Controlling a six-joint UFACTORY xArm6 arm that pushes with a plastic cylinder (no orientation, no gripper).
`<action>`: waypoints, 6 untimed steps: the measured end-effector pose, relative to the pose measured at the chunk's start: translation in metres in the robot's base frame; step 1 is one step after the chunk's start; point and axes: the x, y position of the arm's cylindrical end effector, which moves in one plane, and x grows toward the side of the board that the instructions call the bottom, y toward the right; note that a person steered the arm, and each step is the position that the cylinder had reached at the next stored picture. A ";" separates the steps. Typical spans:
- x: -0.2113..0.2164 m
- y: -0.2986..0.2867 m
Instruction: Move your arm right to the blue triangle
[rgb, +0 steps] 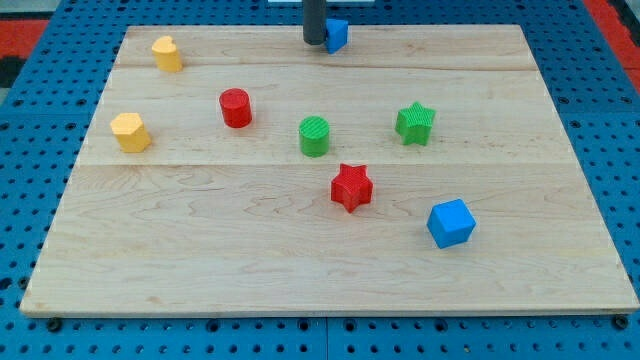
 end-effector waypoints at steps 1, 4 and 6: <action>-0.010 0.000; 0.016 -0.025; 0.065 -0.023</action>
